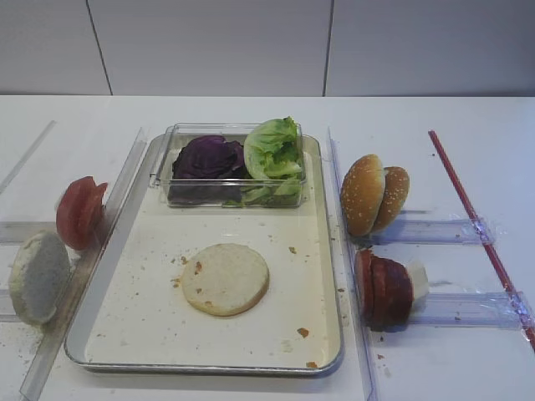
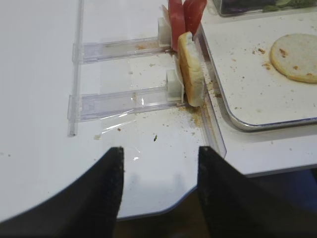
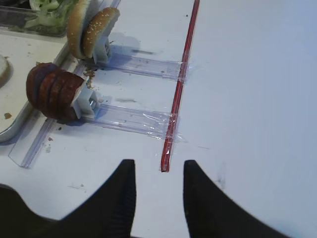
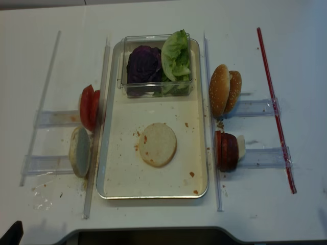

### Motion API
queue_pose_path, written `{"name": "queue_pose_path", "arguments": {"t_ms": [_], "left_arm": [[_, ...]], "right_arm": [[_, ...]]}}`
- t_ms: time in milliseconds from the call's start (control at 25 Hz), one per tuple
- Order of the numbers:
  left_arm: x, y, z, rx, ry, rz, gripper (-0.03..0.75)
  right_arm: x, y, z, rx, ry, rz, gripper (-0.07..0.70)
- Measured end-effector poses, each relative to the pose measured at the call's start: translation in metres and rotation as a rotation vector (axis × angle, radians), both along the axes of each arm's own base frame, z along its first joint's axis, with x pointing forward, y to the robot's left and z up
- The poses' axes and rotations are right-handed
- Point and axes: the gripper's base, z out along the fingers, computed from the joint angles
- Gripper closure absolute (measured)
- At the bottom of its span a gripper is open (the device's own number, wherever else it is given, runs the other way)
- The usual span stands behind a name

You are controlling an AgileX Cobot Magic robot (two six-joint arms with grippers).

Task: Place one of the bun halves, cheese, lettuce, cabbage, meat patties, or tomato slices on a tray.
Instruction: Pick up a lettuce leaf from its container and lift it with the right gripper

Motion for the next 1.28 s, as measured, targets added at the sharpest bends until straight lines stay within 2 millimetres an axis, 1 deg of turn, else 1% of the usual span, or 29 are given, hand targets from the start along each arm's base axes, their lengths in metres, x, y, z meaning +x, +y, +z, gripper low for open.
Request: {"name": "queue_pose_path", "arguments": {"t_ms": [360,480,560,640,720,880,1000,1040,1120,1280], "left_arm": [[0.000,0.000,0.000,0.000,0.000,0.000,0.384],[0.000,0.000,0.000,0.000,0.000,0.000,0.384],[0.000,0.000,0.000,0.000,0.000,0.000,0.384],[0.000,0.000,0.000,0.000,-0.001,0.000,0.384],[0.000,0.000,0.000,0.000,-0.001,0.000,0.384],[0.000,0.000,0.000,0.000,-0.002,0.000,0.384],[0.000,0.000,0.000,0.000,-0.002,0.000,0.384],[0.000,0.000,0.000,0.000,-0.002,0.000,0.384],[0.000,0.000,0.000,0.000,-0.002,0.000,0.384],[0.000,0.000,0.000,0.000,-0.002,0.000,0.384]], "right_arm": [[0.001,0.000,0.000,0.017,0.008,-0.011,0.363],[0.010,0.001,0.000,0.053,0.087,-0.039,0.363],[0.018,0.002,0.005,0.071,0.154,-0.048,0.362],[0.029,0.005,0.014,0.097,0.214,-0.046,0.344],[0.040,0.009,0.025,0.123,0.259,-0.037,0.302],[0.067,0.015,0.051,0.176,0.332,-0.035,0.174],[0.090,0.017,0.070,0.180,0.368,-0.040,0.062],[0.098,0.018,0.076,0.179,0.381,-0.042,0.039],[0.115,0.019,0.086,0.177,0.403,-0.044,0.006],[0.155,0.023,0.103,0.162,0.504,-0.041,-0.009]]}}
